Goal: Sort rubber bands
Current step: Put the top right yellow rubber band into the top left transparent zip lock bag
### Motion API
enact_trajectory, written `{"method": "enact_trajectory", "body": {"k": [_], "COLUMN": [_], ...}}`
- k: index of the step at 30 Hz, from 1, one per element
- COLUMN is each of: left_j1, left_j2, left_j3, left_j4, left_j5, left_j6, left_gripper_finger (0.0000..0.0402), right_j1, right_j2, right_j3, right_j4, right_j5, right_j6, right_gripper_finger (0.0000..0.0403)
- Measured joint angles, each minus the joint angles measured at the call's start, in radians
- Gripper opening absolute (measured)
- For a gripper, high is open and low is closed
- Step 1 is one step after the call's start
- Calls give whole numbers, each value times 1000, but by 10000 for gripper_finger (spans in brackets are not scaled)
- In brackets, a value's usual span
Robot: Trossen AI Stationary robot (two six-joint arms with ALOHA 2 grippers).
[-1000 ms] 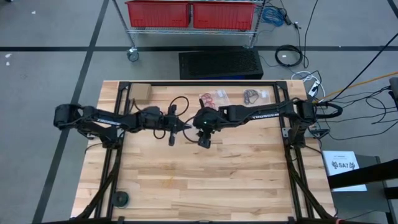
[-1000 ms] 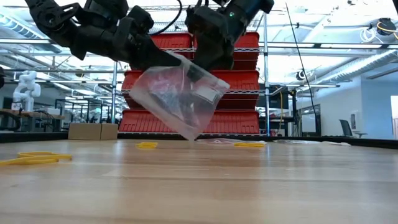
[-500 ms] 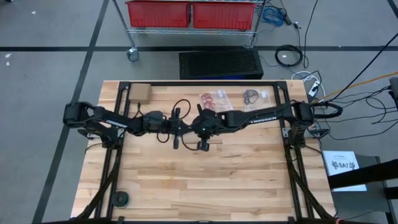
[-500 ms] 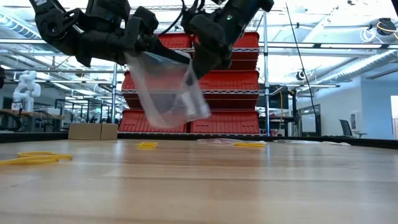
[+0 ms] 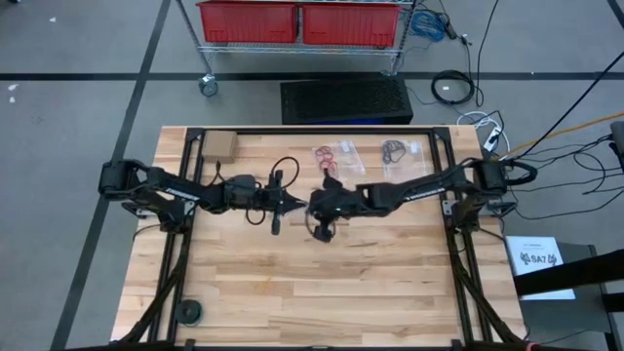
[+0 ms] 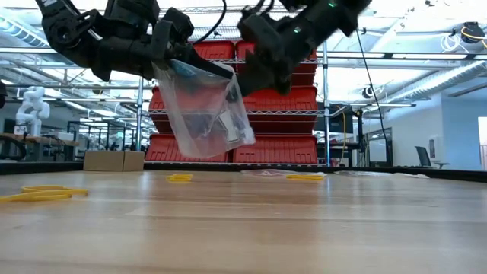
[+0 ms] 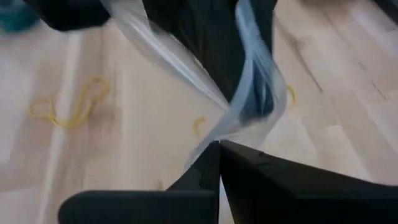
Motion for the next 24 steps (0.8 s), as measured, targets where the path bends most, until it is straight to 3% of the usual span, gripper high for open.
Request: {"method": "enact_trajectory", "body": {"k": [6, 11, 18, 24], "left_j1": [0, 0, -8, -9], "left_j2": [0, 0, 3, 4], "left_j3": [0, 4, 16, 16], "left_j4": [-1, 0, -10, -39], "left_j5": [-7, -8, -7, -5], "left_j6": [1, 1, 2, 10], "left_gripper_finger": [0, 0, 0, 0], "right_j1": [32, 47, 4, -6], "right_j2": [-95, -106, -23, -86], "right_j3": [-180, -233, -210, -210], "right_j4": [279, 432, 423, 285], "right_j5": [0, 3, 6, 78], "right_j6": [62, 92, 162, 179], "right_gripper_finger": [0, 0, 0, 0]}}
